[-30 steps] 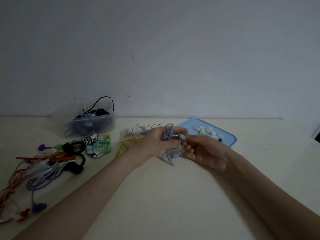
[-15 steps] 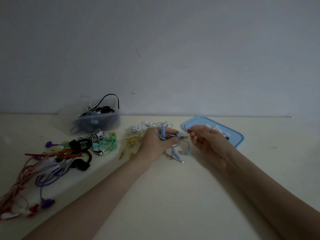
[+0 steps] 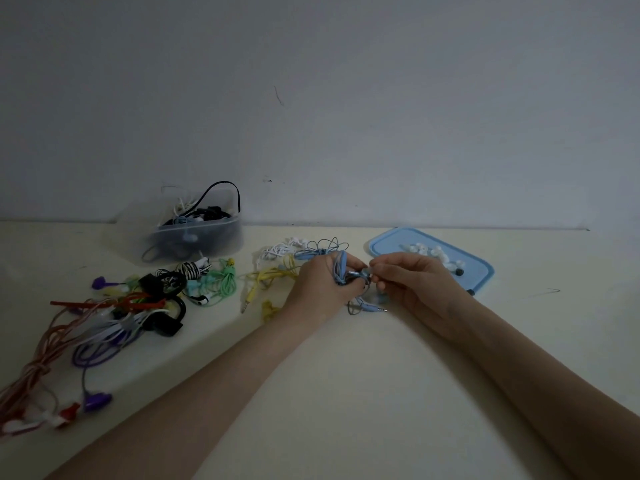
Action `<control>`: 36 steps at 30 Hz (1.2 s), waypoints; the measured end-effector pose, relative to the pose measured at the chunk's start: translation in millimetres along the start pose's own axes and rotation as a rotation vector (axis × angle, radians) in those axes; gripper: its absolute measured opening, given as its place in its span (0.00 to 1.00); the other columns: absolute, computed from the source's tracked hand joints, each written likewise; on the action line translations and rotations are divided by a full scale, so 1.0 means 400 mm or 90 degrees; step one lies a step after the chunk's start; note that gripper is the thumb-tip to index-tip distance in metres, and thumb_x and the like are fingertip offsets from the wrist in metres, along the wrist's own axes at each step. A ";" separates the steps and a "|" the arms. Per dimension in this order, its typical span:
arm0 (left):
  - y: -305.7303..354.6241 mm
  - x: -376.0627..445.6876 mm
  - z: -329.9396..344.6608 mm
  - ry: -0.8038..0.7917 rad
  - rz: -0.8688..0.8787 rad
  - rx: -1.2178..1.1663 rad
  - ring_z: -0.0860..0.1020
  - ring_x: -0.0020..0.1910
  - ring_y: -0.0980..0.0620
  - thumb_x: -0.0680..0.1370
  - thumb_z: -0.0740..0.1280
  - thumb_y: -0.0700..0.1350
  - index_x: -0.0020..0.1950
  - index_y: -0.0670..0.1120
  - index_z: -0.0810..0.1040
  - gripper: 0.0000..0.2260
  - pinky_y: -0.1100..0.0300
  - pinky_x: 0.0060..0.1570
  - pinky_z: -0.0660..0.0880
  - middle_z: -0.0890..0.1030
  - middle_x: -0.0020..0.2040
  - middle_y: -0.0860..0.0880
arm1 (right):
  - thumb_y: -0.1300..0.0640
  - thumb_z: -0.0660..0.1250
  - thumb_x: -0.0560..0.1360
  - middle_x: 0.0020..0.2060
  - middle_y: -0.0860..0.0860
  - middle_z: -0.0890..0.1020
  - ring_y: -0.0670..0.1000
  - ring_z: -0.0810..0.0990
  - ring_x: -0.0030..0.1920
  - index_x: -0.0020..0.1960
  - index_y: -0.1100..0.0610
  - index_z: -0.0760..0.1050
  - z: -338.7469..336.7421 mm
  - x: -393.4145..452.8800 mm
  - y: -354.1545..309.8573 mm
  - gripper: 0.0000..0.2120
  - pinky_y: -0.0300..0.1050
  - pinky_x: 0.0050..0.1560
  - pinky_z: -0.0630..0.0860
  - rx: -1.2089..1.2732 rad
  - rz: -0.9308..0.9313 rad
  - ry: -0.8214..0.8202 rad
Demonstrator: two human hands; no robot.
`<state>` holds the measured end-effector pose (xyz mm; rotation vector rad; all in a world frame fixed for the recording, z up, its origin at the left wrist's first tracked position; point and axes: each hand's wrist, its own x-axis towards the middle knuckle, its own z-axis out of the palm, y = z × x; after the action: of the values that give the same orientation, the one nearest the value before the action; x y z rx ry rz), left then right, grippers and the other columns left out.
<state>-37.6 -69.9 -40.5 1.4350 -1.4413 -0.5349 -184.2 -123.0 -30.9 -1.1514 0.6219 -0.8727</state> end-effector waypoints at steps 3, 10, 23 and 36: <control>-0.002 0.000 0.001 0.014 0.000 -0.008 0.80 0.38 0.53 0.71 0.71 0.35 0.41 0.48 0.79 0.08 0.56 0.43 0.78 0.80 0.35 0.55 | 0.70 0.65 0.71 0.30 0.55 0.80 0.47 0.76 0.28 0.43 0.67 0.77 0.000 0.000 0.002 0.03 0.35 0.36 0.78 -0.014 -0.007 0.003; 0.000 -0.003 0.001 0.022 0.001 0.013 0.80 0.36 0.58 0.71 0.71 0.36 0.47 0.41 0.83 0.06 0.63 0.40 0.78 0.82 0.38 0.50 | 0.66 0.68 0.65 0.30 0.56 0.79 0.47 0.76 0.29 0.42 0.68 0.79 -0.002 0.000 0.006 0.08 0.36 0.39 0.79 -0.030 -0.024 0.007; 0.000 -0.010 0.004 0.047 0.058 0.096 0.81 0.39 0.50 0.72 0.70 0.38 0.48 0.41 0.83 0.06 0.56 0.41 0.78 0.84 0.40 0.45 | 0.66 0.67 0.70 0.33 0.60 0.79 0.57 0.81 0.46 0.35 0.64 0.81 0.002 -0.007 0.008 0.06 0.39 0.49 0.79 -0.105 -0.053 0.002; 0.001 -0.008 0.003 0.042 0.093 0.075 0.77 0.32 0.65 0.72 0.70 0.36 0.47 0.41 0.83 0.06 0.64 0.38 0.75 0.82 0.39 0.49 | 0.67 0.65 0.72 0.30 0.53 0.81 0.51 0.80 0.42 0.41 0.66 0.79 0.001 -0.008 0.000 0.05 0.37 0.50 0.79 -0.050 0.006 0.015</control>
<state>-39.5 -67.0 -41.6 1.4115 -1.5318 -0.3129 -185.7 -120.1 -30.9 -1.2091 0.6846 -0.8616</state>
